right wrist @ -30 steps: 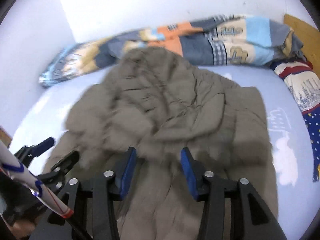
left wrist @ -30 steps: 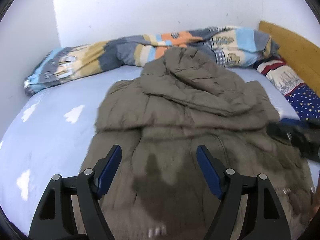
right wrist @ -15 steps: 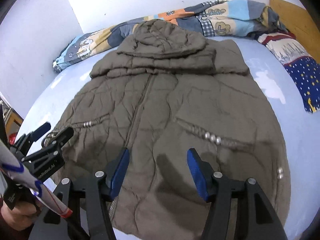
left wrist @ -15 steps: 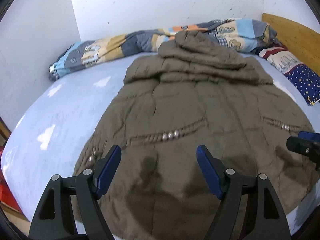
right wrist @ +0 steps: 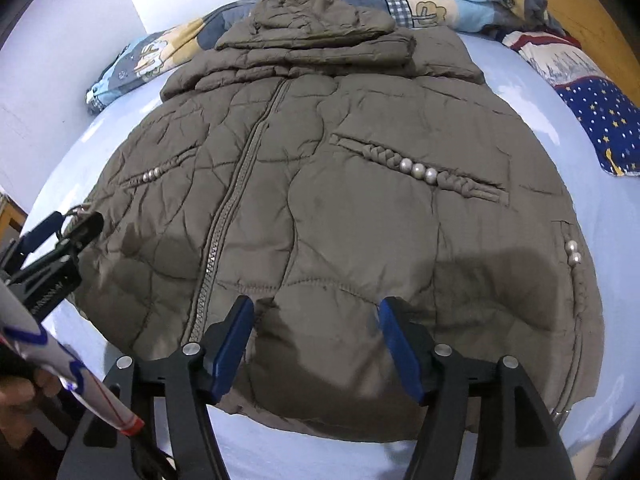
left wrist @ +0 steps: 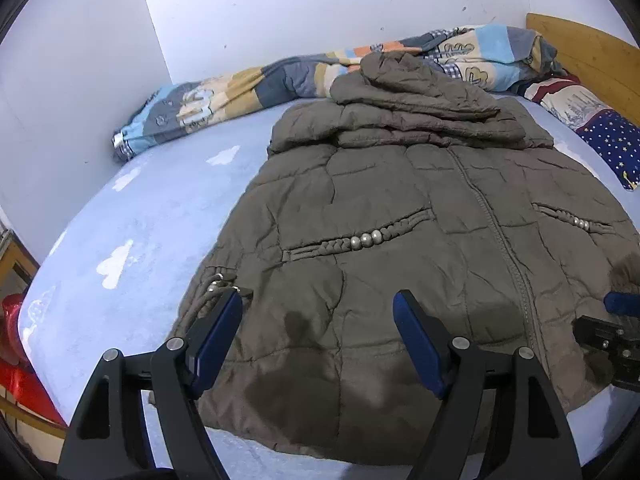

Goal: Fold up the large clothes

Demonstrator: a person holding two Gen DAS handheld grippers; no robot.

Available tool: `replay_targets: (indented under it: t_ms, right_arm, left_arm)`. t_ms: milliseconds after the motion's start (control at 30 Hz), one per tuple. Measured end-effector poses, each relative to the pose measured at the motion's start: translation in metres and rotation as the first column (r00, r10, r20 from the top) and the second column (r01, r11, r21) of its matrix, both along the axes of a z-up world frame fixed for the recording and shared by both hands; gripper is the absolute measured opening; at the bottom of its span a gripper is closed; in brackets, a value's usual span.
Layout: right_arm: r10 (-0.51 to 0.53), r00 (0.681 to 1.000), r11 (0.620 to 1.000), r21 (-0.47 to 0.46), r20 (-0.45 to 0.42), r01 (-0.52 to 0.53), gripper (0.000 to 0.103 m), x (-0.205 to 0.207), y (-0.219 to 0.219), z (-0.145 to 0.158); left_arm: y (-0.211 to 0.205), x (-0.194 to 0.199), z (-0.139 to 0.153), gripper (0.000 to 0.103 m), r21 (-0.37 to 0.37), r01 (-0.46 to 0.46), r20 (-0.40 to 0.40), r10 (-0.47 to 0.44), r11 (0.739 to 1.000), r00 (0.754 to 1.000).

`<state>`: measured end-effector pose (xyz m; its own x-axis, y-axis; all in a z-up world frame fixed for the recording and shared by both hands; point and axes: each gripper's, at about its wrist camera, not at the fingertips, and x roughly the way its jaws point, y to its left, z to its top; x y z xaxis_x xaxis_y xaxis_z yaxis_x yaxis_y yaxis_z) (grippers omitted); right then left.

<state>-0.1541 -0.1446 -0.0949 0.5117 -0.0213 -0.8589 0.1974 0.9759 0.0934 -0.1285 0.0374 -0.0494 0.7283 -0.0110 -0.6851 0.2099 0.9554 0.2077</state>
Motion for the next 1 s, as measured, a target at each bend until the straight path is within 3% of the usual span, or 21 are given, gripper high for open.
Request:
replay_targets:
  t_ms: [67, 167, 300, 500, 833, 1000]
  right_arm:
    - [0.007, 1.000, 1.000, -0.018, 0.002, -0.007, 0.070, -0.001, 0.002, 0.001]
    - [0.002, 1.000, 1.000, -0.015, 0.013, -0.001, 0.071, -0.002, 0.001, 0.004]
    - [-0.013, 1.000, 1.000, -0.011, 0.000, 0.013, 0.076, 0.002, -0.001, -0.002]
    - [0.016, 1.000, 0.998, -0.062, -0.015, -0.017, 0.084, 0.004, 0.008, -0.013]
    - [0.042, 0.999, 0.998, -0.057, 0.027, -0.041, 0.091, -0.002, 0.006, -0.024]
    - [0.053, 0.998, 0.997, -0.055, 0.021, -0.052, 0.099, 0.001, 0.009, -0.026]
  left_arm:
    - [0.002, -0.005, -0.005, 0.077, 0.013, 0.001, 0.014, -0.001, 1.000, 1.000]
    - [0.002, -0.003, -0.021, 0.077, 0.026, 0.013, -0.048, -0.012, 1.000, 0.999]
    - [0.002, 0.002, -0.031, 0.077, 0.029, 0.022, -0.069, -0.020, 0.999, 0.997]
    - [0.008, 0.013, -0.049, 0.082, -0.022, -0.039, -0.161, 0.035, 0.999, 0.986]
    - [0.006, 0.013, -0.053, 0.083, -0.013, -0.054, -0.161, 0.051, 0.998, 0.986]
    - [0.007, 0.011, -0.053, 0.083, -0.022, -0.049, -0.145, 0.045, 0.999, 0.988]
